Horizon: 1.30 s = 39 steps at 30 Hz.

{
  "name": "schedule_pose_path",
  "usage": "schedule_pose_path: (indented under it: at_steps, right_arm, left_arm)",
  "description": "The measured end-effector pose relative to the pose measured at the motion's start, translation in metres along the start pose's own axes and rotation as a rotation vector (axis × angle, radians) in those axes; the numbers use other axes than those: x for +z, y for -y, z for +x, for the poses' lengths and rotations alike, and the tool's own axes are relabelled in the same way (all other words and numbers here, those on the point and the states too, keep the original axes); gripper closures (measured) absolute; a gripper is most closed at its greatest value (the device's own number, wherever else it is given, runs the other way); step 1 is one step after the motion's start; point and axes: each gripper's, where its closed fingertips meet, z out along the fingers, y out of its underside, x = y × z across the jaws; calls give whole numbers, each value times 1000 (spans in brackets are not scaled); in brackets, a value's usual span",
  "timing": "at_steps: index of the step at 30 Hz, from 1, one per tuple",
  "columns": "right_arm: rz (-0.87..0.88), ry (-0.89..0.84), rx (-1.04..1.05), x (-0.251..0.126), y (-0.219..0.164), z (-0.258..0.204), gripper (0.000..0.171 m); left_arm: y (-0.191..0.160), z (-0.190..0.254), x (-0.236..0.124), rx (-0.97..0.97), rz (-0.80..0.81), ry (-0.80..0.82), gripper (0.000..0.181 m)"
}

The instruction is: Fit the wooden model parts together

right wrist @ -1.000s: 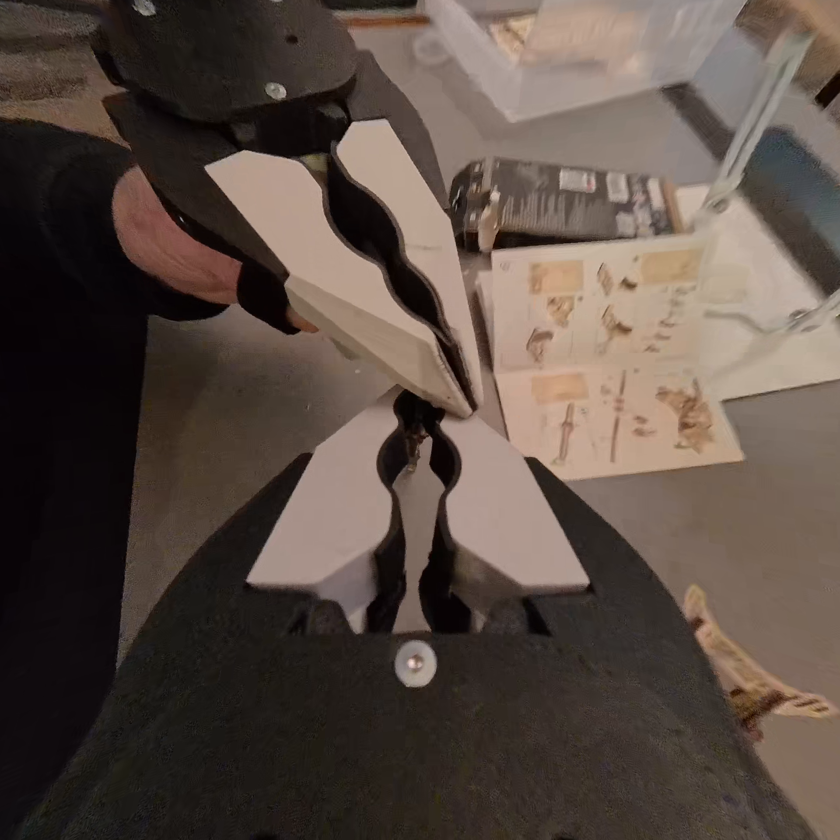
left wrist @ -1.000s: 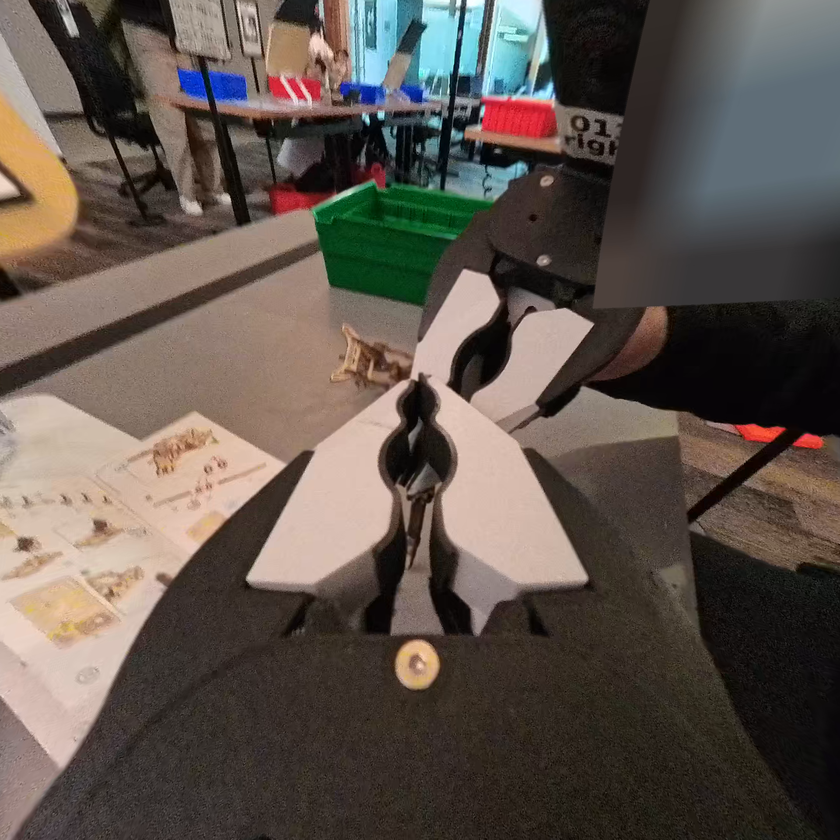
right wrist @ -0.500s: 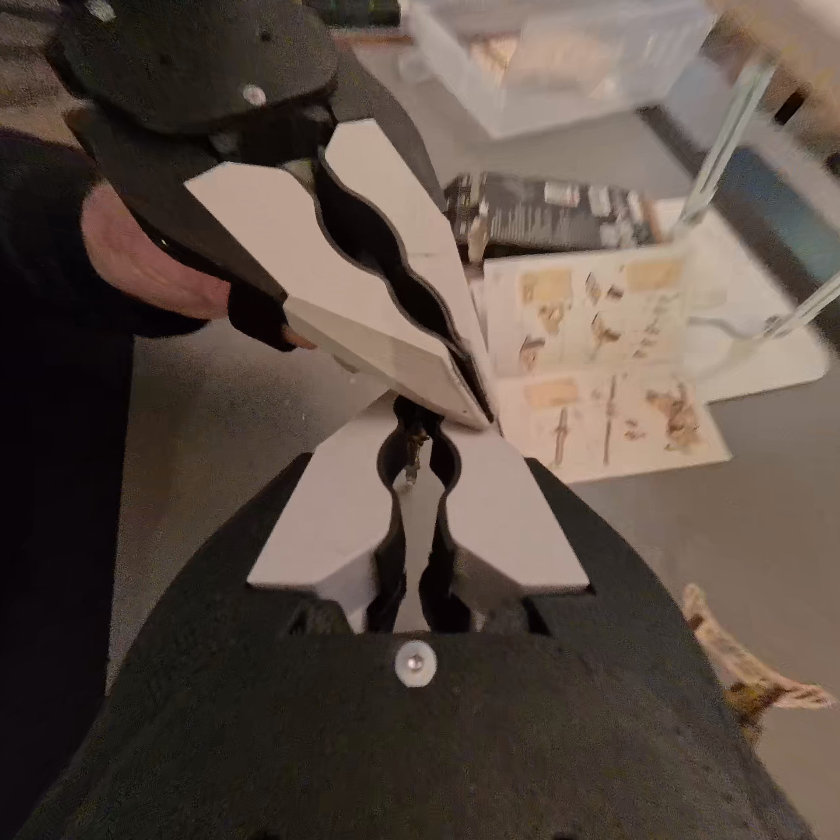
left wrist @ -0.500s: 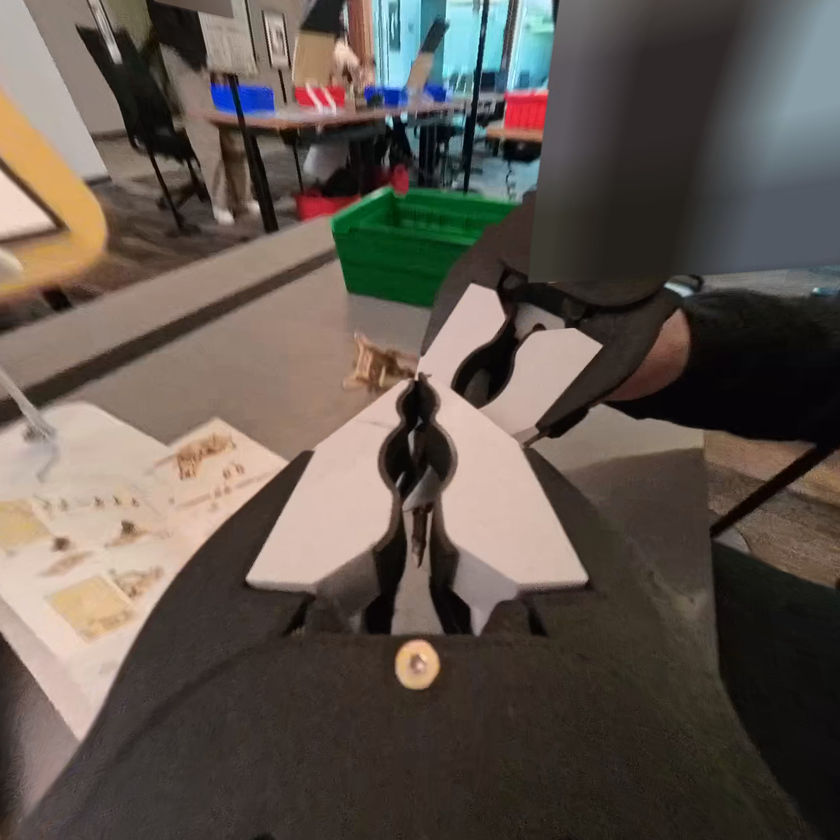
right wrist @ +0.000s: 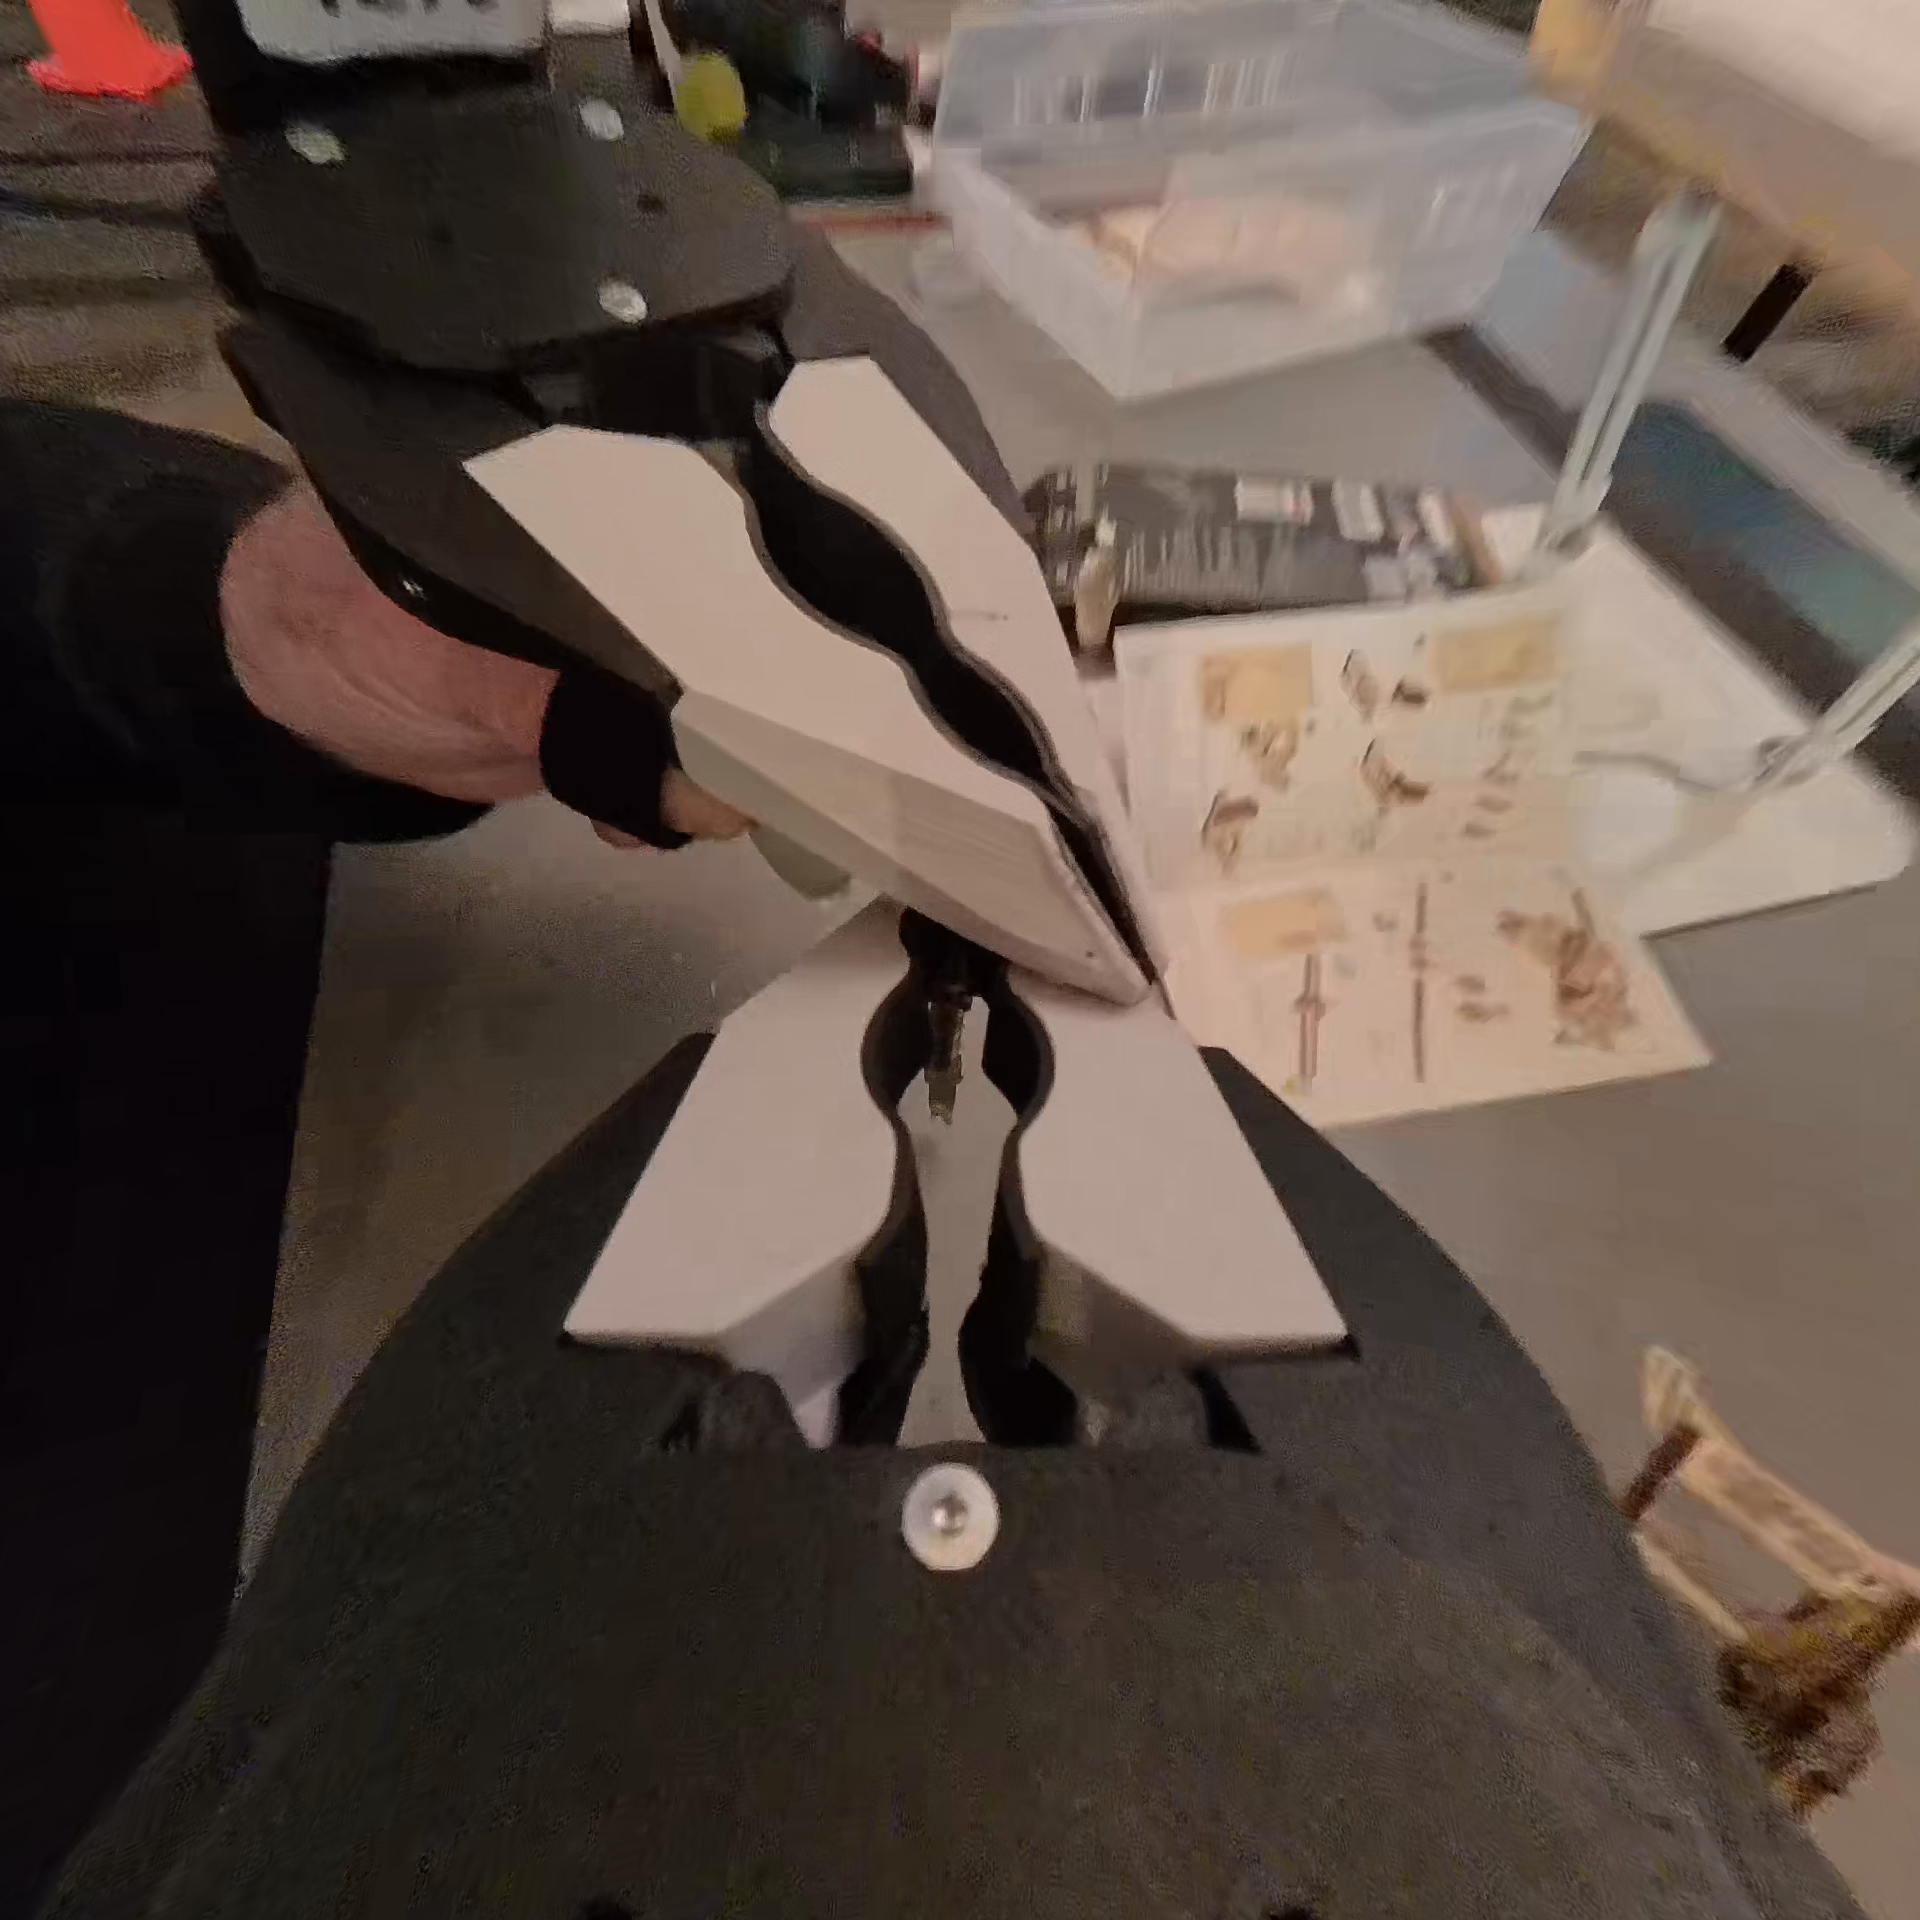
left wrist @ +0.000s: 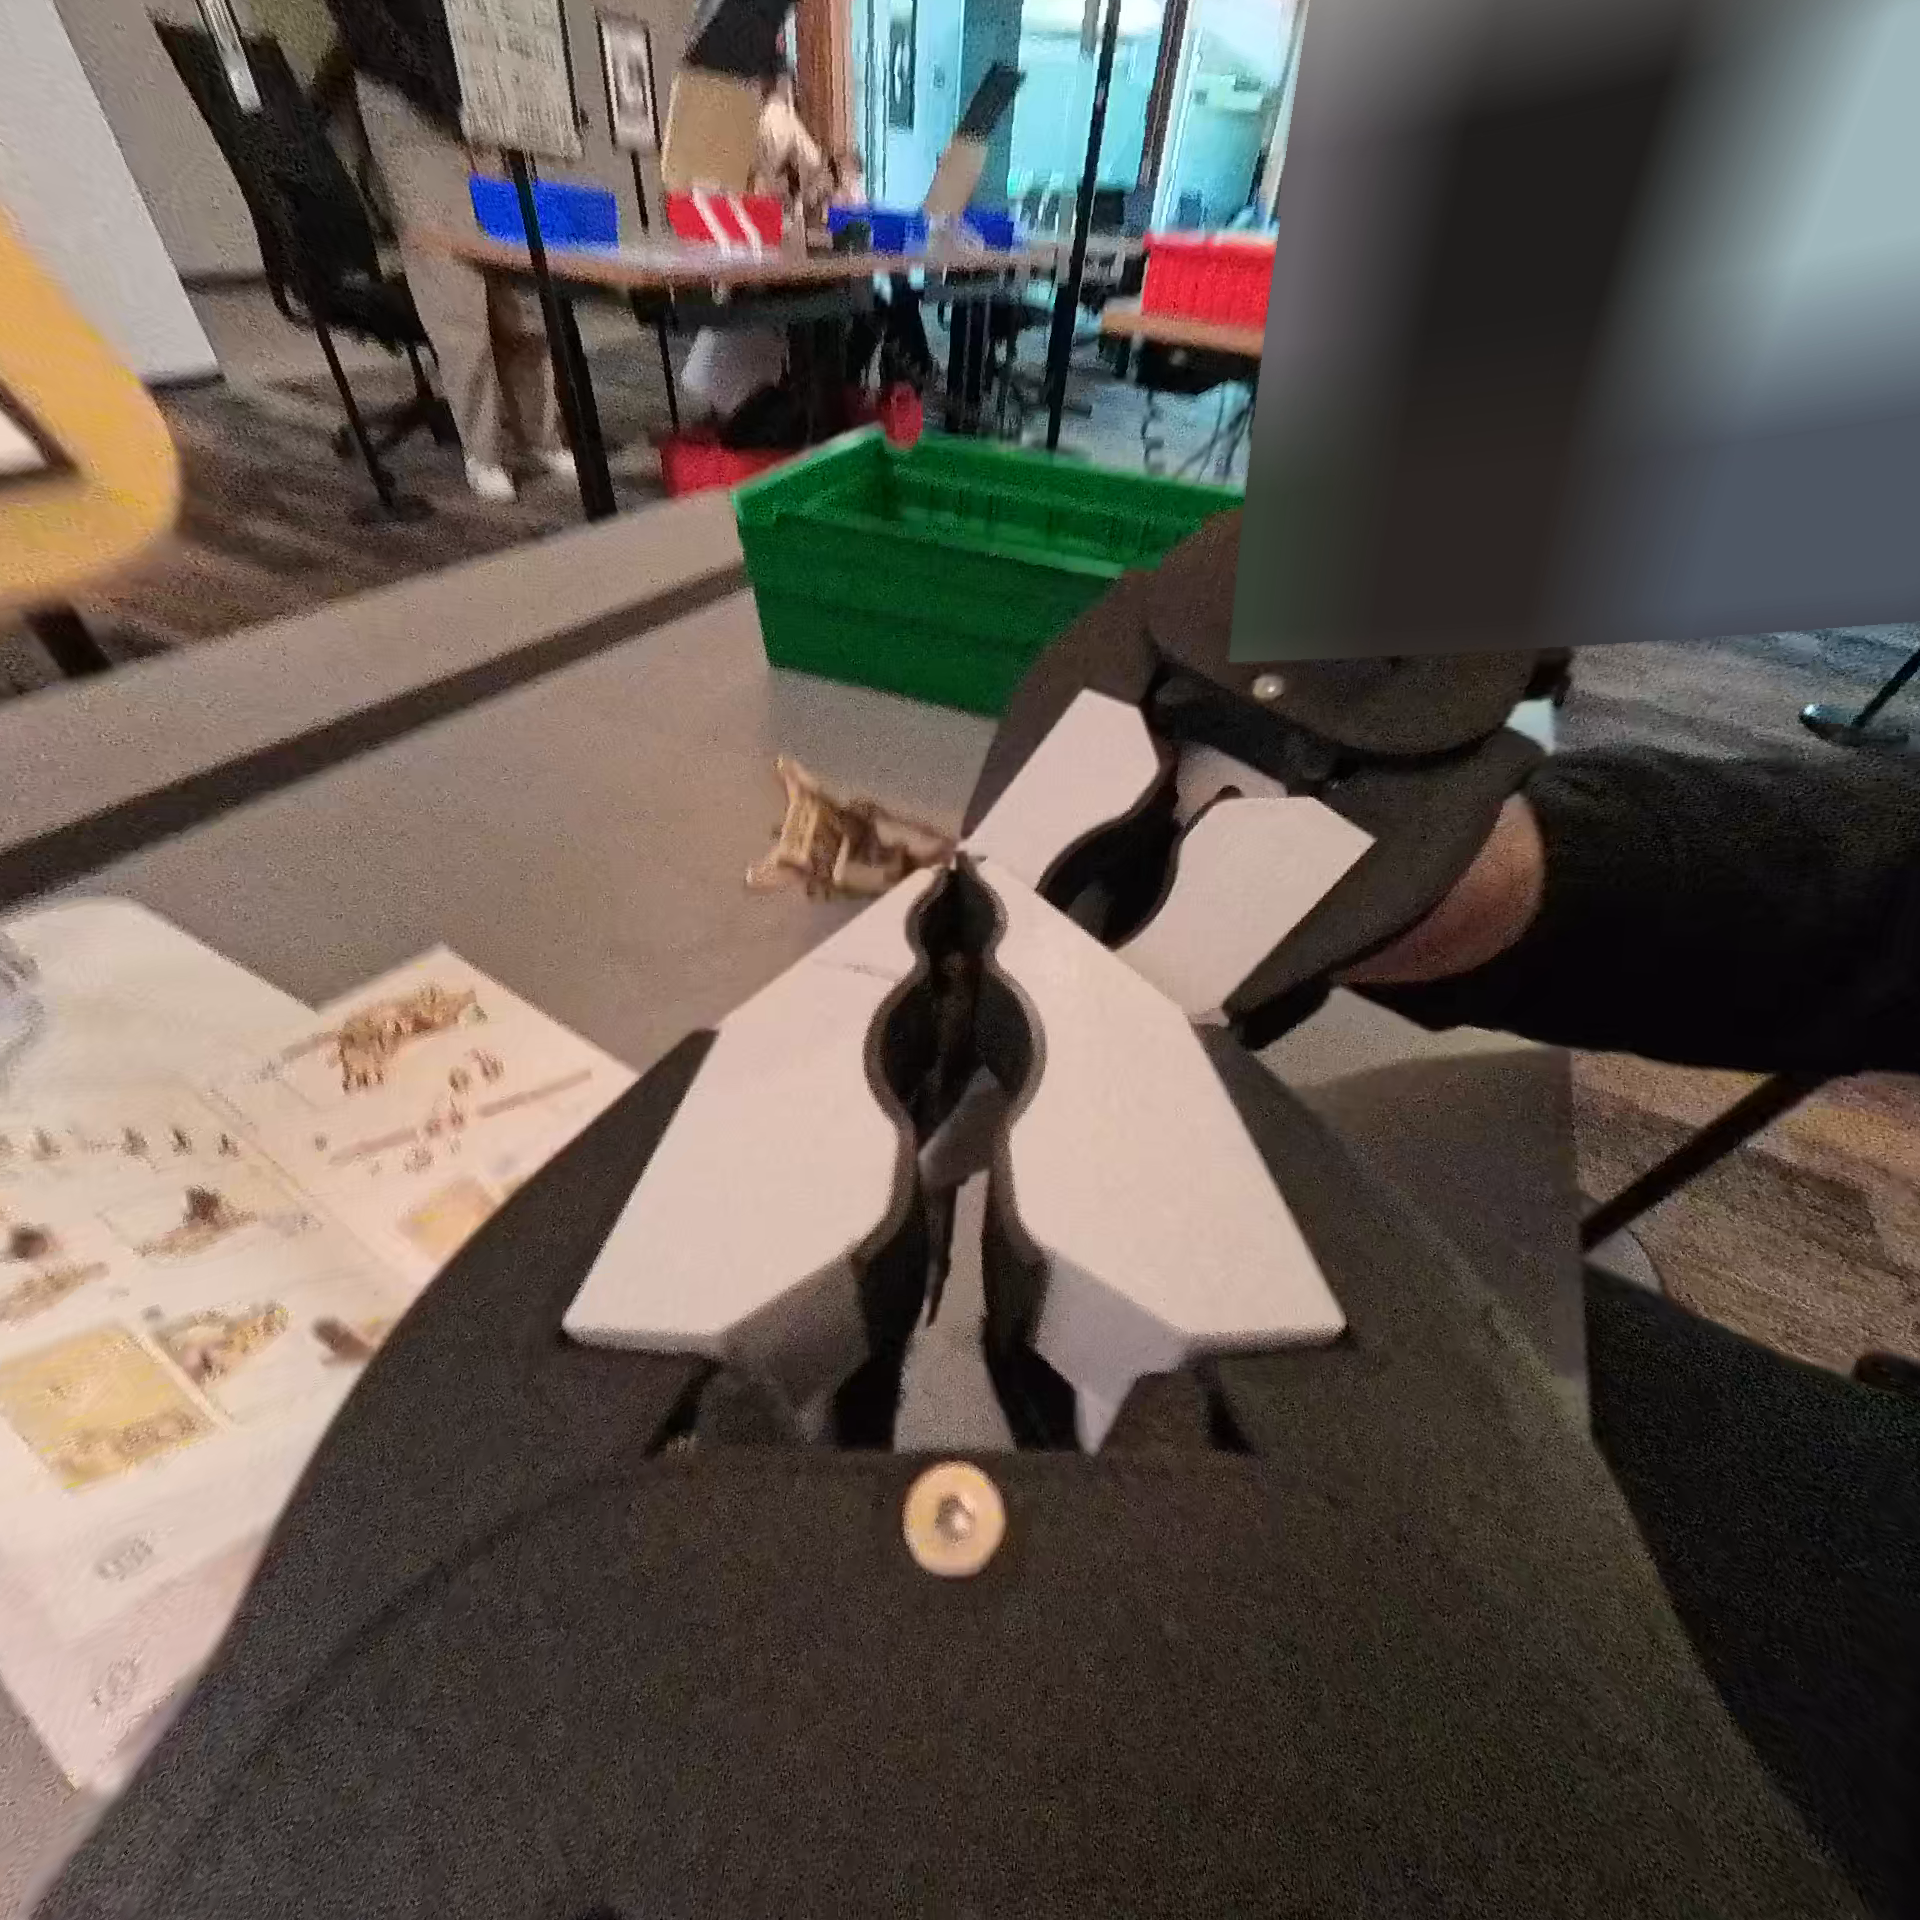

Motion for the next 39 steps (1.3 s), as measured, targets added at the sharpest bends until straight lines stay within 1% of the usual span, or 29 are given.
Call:
schedule_pose_path:
  at_steps: [1,2,3,5,6,7,8,9,10,11,13,16,18,19,22,23,25,27,30,31,32,33,34,39]
  right_arm:
    - [16,14,29,8,-12,0,171]
    - [4,29,54,9,-15,-1,171]
    - [-4,2,0,4,-7,-1,171]
    - [71,-2,-11,-11,21,-2,171]
    - [77,-8,-8,-11,20,-1,171]
    - [38,3,8,-1,4,-2,171]
    - [36,17,35,8,-11,-4,171]
    - [37,39,85,9,-14,-4,171]
    - [1,11,38,6,-14,-3,171]
    - [23,17,33,1,-4,-5,171]
    - [33,70,112,-5,7,-7,171]
    - [11,133,254,-3,9,-3,171]
    - [15,135,313,-4,9,3,171]
    - [36,154,355,-7,11,4,171]
    - [164,211,503,-20,24,15,171]
    - [207,235,544,-24,29,17,171]
    - [284,263,604,-30,36,22,171]
    - [380,319,652,-38,46,25,171]
    - [437,364,706,-42,50,26,171]
    - [465,392,720,-44,53,24,171]
    - [493,420,731,-46,56,22,171]
    - [513,437,735,-48,58,21,171]
    - [534,441,734,-50,60,22,171]
    - [611,492,672,-65,64,21,169]
  left_arm:
    - [-20,-4,5,-47,-32,3,181]
    - [-20,-4,4,-109,1,-10,181]
    - [-11,-2,1,-88,19,-7,181]
    - [18,5,-6,-30,64,-15,181]
    - [17,5,-4,-14,46,-10,181]
    - [2,2,0,-4,-8,9,181]
    - [-22,-2,5,-37,-59,16,180]
    - [-24,-4,4,-136,-11,-12,180]
    - [-20,-3,3,-162,1,-26,181]
    - [-8,1,0,-135,24,-37,181]
    - [2,3,-2,-136,-5,-75,181]
    - [-1,-10,-11,-190,15,-63,181]
    - [1,-11,-20,-220,59,-55,166]
    - [1,-12,-27,-236,83,-57,165]
    - [-15,-18,-44,-351,113,-73,150]
    - [-21,-16,-45,-388,111,-82,145]
    - [-38,-3,-41,-393,54,-102,133]
    - [-42,15,-35,-379,27,-155,130]
    - [-45,33,-20,-368,-12,-211,135]
    - [-46,37,-16,-368,-15,-223,142]
    - [-44,40,-13,-366,-7,-233,152]
    - [-42,41,-12,-357,0,-234,170]
    - [-40,40,-11,-333,5,-216,181]
    - [-37,26,-17,-34,-97,-3,181]
